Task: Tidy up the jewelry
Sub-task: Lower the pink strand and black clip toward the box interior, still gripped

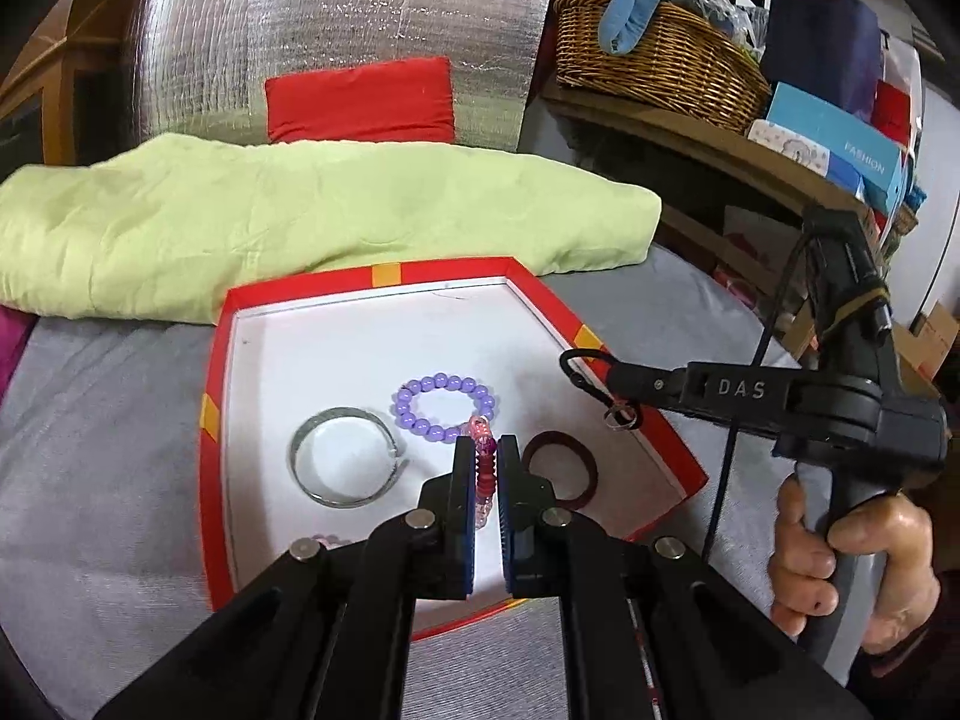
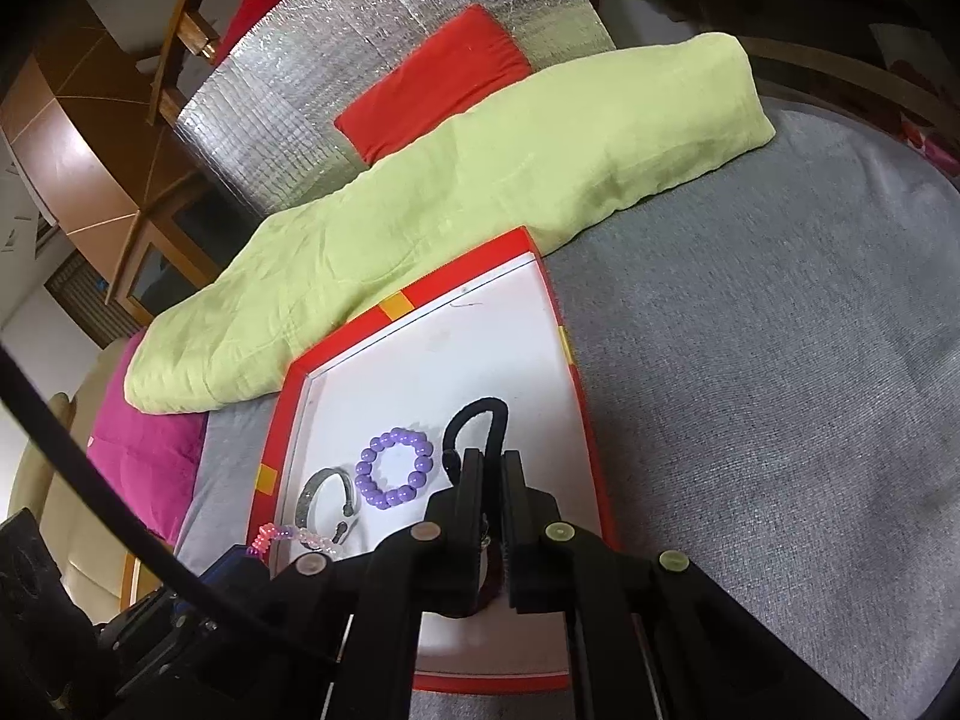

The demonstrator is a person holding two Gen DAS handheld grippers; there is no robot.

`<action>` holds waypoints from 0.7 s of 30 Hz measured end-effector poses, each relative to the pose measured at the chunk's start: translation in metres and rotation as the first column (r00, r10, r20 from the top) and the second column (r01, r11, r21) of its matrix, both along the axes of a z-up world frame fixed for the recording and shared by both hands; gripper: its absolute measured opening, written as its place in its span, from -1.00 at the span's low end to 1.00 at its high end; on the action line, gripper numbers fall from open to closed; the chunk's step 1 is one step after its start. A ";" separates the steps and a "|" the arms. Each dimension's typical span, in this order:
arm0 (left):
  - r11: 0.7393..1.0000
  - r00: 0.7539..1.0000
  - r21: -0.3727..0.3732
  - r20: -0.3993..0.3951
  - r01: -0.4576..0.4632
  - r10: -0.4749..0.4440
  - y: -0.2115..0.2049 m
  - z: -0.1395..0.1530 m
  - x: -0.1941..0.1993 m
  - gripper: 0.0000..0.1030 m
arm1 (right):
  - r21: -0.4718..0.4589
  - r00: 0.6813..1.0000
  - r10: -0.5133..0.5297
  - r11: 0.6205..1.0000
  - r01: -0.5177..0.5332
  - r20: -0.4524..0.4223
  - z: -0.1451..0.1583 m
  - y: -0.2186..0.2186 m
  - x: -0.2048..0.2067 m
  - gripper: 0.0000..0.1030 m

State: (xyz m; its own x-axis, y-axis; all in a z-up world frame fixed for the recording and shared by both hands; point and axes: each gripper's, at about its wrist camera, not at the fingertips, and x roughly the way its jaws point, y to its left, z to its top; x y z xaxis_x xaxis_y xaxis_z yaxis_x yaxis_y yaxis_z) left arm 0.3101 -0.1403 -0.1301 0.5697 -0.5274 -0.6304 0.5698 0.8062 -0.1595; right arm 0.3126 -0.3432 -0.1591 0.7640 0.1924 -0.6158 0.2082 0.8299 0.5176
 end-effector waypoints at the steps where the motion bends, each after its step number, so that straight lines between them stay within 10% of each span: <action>1: 1.000 1.000 -0.008 -0.007 0.003 -0.003 0.000 -0.001 0.000 -0.87 | 0.001 1.000 -0.001 1.000 0.001 -0.002 -0.001 0.000 0.001 -0.88; 21: 0.999 0.993 -0.037 -0.113 0.018 -0.022 -0.005 -0.019 0.006 -0.87 | -0.035 0.999 0.025 0.999 -0.026 -0.038 -0.013 0.007 0.020 -0.87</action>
